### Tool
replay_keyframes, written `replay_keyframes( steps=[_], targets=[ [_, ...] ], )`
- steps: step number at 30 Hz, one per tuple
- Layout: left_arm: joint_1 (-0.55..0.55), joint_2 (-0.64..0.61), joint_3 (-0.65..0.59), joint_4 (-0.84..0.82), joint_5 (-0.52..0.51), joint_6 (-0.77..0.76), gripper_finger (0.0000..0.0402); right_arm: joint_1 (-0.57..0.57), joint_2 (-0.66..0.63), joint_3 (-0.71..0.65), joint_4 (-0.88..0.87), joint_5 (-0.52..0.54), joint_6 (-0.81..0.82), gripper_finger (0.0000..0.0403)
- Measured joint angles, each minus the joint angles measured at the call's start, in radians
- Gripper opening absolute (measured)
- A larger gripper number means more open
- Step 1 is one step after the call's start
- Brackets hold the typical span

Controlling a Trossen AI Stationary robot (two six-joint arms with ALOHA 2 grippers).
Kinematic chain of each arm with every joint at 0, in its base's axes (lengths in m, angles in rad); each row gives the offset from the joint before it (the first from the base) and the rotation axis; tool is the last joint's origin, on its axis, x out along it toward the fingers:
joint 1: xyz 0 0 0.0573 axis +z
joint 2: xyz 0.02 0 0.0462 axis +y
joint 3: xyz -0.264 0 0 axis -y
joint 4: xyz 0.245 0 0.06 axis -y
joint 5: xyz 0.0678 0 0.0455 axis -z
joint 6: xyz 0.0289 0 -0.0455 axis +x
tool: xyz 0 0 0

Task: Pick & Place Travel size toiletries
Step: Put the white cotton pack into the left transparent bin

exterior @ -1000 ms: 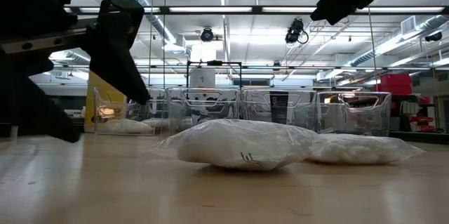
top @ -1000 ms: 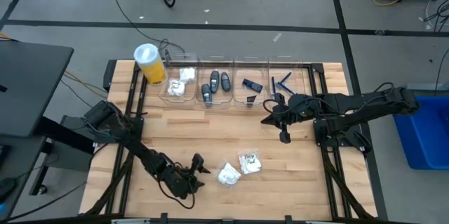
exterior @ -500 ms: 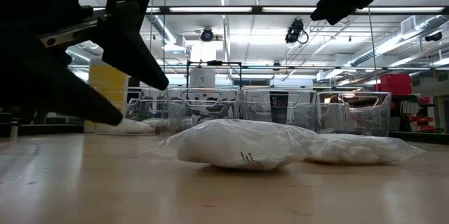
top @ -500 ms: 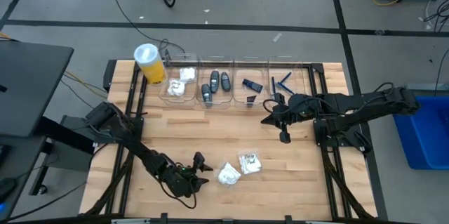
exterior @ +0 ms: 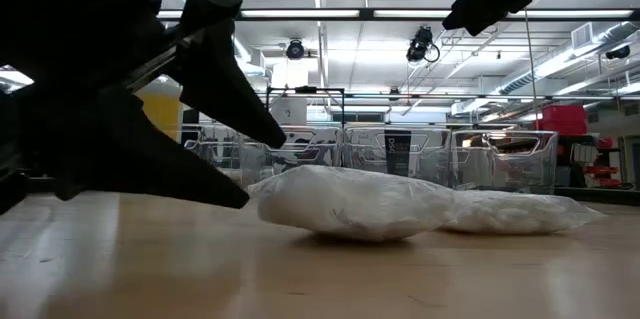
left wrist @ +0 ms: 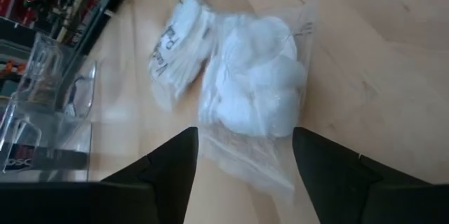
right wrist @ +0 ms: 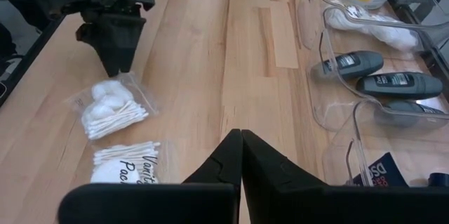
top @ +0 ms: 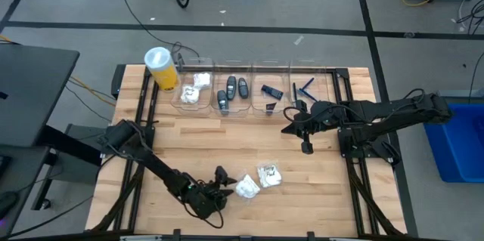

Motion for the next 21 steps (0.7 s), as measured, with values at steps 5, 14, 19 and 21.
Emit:
replay_keyframes(
  steps=[5, 14, 19, 21],
  targets=[
    [-0.001, 0.000, -0.002, -0.046, 0.037, -0.004, 0.0234, 0.000, 0.000, 0.000, 0.000, 0.000, 0.000, 0.0008],
    [0.010, -0.004, 0.000, -0.087, 0.043, 0.006, 0.0233, 0.000, 0.000, 0.000, 0.000, 0.000, 0.000, 0.0008],
    [0.017, -0.005, 0.000, -0.105, 0.023, 0.007, 0.0233, 0.000, 0.000, 0.000, 0.000, 0.000, 0.000, 0.0009],
    [0.021, -0.005, 0.000, -0.107, 0.028, 0.009, 0.0233, 0.000, 0.000, 0.000, 0.000, 0.000, 0.000, 0.0009]
  ],
)
